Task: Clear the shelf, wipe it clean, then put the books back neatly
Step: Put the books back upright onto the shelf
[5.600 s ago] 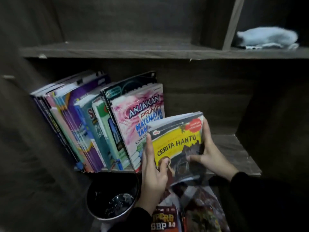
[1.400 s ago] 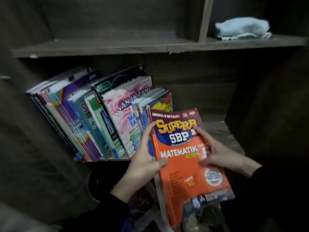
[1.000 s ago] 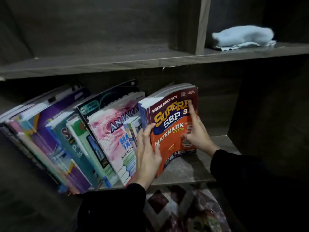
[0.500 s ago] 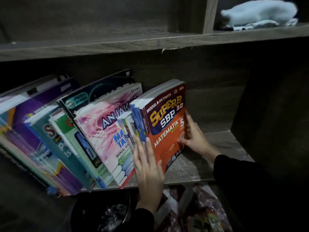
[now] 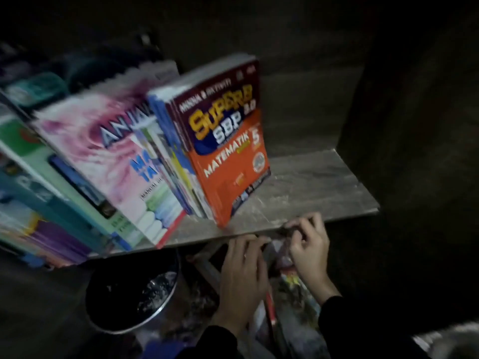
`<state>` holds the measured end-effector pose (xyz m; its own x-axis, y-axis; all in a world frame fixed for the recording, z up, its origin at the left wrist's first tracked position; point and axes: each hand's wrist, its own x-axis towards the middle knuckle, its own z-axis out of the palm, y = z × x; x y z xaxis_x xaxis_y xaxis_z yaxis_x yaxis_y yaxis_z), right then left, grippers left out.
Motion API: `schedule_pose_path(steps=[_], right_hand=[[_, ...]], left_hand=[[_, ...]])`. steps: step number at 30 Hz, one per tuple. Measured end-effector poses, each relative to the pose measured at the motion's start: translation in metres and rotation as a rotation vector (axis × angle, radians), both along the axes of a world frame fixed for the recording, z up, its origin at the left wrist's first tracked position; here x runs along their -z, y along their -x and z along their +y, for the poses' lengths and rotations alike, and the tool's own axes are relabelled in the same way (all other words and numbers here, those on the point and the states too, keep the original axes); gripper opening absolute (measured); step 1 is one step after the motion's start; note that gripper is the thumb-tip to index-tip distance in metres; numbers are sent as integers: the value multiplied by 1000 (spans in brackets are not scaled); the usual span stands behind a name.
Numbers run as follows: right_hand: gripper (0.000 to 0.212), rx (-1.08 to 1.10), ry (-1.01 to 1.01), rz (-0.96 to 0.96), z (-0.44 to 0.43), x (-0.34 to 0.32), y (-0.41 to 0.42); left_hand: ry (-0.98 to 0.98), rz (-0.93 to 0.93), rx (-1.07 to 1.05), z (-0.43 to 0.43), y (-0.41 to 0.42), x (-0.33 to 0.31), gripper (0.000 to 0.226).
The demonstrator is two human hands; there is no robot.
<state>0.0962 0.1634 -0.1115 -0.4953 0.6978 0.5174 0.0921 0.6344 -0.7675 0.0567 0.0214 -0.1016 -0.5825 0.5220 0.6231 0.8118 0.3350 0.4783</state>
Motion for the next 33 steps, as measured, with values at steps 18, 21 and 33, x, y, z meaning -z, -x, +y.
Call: schedule_pose_path(steps=[18,21,33], right_hand=[[108,-69,691,-978,55,225,-104],[106,-120,890,-849,58,233,-101],[60,-123,1285,-615,55,264,-104]], left_hand=[[185,-1435,-185,35,-75,260,89],[144,-1481,-268,43,-79,270,93],[-184,-1774,-351,50,-69,292,124]])
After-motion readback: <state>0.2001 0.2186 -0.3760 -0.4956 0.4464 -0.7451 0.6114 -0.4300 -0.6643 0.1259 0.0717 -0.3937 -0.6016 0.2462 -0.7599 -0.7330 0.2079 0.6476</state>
